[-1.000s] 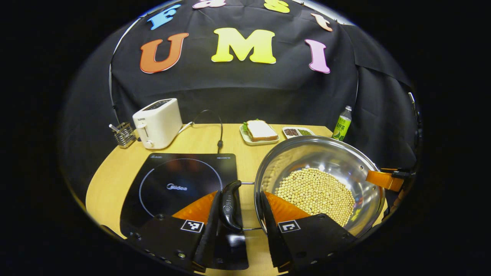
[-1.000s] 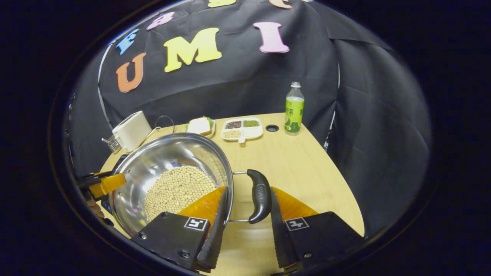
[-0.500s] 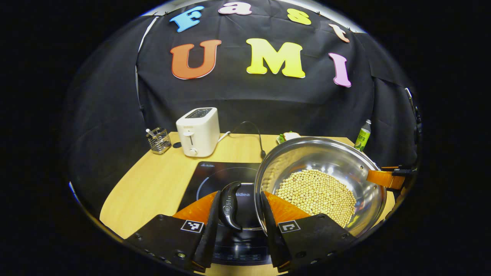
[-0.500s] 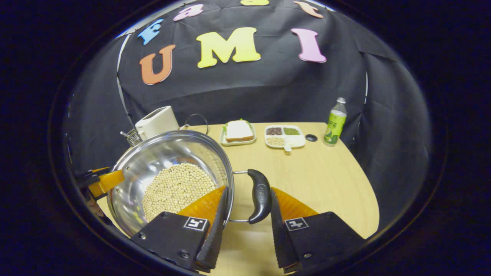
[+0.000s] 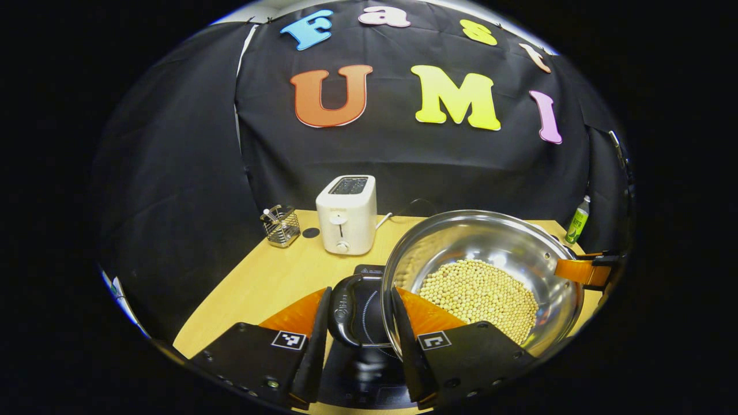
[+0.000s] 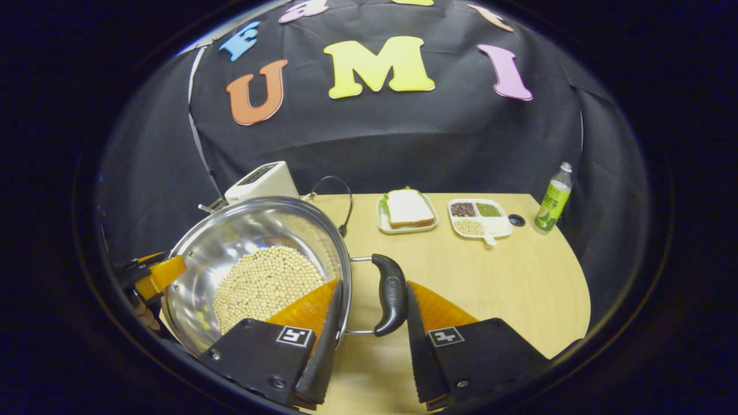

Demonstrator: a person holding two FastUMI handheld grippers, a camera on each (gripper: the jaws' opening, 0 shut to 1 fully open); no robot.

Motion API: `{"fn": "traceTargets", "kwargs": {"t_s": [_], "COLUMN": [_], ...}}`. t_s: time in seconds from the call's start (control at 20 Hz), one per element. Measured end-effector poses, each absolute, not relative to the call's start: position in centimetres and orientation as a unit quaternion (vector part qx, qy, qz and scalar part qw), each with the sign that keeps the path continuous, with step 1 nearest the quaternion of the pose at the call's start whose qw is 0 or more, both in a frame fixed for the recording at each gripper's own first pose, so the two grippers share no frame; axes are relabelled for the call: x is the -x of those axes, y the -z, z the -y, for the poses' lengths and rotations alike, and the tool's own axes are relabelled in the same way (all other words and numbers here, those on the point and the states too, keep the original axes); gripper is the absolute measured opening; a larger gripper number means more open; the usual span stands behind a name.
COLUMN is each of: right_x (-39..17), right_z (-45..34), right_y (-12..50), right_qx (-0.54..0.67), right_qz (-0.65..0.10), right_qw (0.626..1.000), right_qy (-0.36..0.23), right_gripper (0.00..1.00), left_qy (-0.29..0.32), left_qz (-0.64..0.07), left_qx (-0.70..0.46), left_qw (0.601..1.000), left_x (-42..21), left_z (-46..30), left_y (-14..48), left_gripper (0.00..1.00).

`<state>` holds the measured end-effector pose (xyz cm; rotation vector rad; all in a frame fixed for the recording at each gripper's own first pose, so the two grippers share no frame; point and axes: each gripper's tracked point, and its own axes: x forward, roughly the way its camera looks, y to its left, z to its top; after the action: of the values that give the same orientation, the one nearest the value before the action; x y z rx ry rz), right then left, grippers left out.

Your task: First push the handle of the pot to place it horizontally, then grasp the pot with both hands and set it on the induction cooktop.

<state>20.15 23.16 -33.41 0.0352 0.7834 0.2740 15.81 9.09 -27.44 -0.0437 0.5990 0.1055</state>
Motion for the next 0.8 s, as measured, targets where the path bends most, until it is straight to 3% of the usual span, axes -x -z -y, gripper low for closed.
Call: {"fn": "traceTargets", "kwargs": {"t_s": [0.4,0.8], "right_x": [-23.0,-23.7], "right_z": [-27.5,-28.9], "right_y": [31.9,36.6], "right_qx": [-0.007,0.031], "right_qz": [-0.364,-0.388], "right_qw": [0.920,0.912], "right_qy": [-0.142,-0.127], "right_gripper": [0.58,0.59], "left_qy": [-0.067,-0.063], "left_qz": [-0.281,-0.314], "left_qx": [0.029,0.028], "left_qw": [0.957,0.947], "left_x": [-18.6,-19.9], "left_z": [-12.6,-13.7], "left_y": [26.6,31.7], "left_gripper": [0.55,0.56]}}
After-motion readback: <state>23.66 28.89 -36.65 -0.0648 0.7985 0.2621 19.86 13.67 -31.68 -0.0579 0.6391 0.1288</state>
